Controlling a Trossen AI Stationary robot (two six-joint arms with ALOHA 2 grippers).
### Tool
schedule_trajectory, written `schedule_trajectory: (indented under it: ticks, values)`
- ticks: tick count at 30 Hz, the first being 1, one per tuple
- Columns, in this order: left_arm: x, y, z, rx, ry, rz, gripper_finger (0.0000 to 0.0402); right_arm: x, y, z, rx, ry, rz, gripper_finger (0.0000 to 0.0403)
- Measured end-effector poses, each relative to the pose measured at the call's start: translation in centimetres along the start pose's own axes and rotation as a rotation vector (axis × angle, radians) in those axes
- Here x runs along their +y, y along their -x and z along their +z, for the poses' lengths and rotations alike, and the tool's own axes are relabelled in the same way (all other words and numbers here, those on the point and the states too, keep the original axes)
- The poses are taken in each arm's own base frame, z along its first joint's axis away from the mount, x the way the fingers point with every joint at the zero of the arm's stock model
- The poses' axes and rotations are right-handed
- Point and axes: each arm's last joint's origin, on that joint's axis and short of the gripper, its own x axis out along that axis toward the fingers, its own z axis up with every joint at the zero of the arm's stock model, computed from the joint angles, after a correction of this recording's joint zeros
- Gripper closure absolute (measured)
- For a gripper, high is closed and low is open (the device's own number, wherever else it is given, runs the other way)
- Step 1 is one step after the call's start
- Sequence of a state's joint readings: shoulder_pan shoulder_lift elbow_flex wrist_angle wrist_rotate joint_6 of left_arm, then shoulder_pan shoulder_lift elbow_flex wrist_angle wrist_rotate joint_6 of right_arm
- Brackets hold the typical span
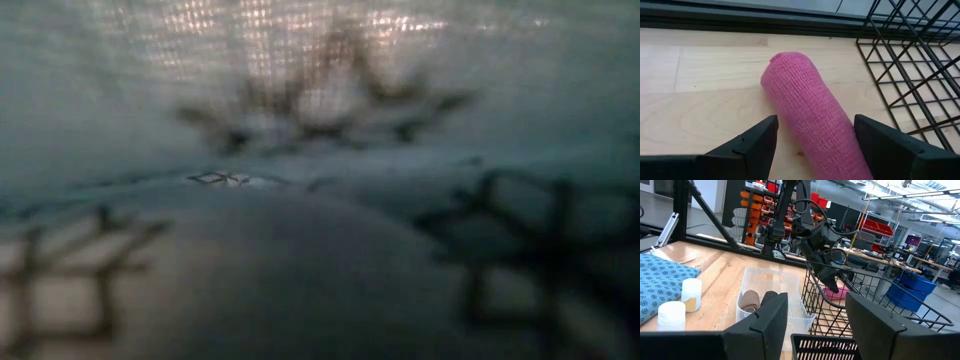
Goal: Pick & Place Medicine items
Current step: Put the pink bandage into the transparent bin
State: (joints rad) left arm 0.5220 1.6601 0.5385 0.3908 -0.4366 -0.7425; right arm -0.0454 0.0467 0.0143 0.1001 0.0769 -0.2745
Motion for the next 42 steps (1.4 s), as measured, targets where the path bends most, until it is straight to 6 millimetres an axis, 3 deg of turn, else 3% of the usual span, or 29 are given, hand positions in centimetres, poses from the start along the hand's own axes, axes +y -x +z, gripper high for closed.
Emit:
schedule_trajectory:
  ticks: [8, 15, 22, 33, 42]
  values:
    - [0.7, 0.0, -0.1, 0.047, -0.069, 0.041, 0.0133, 0.0, 0.0, 0.0, 0.0, 0.0, 0.0, 0.0212]
    - [1.4, 0.5, -0.1, 0.214, -0.128, -0.01, 0.0133, 0.0, 0.0, 0.0, 0.0, 0.0, 0.0, 0.0213]
    - [2.2, 3.7, 0.1, 0.435, -0.216, -0.064, 0.0133, 0.0, 0.0, 0.0, 0.001, 0.0, 0.0, 0.0211]
    - [4.6, 10.0, 1.4, 0.548, -0.294, -0.005, 0.0133, 0.0, 0.0, 0.0, 0.0, 0.0, 0.0, 0.0211]
    - [4.2, 9.9, 1.9, 0.471, -0.237, -0.01, 0.0133, 0.0, 0.0, 0.0, 0.0, 0.0, 0.0, 0.0211]
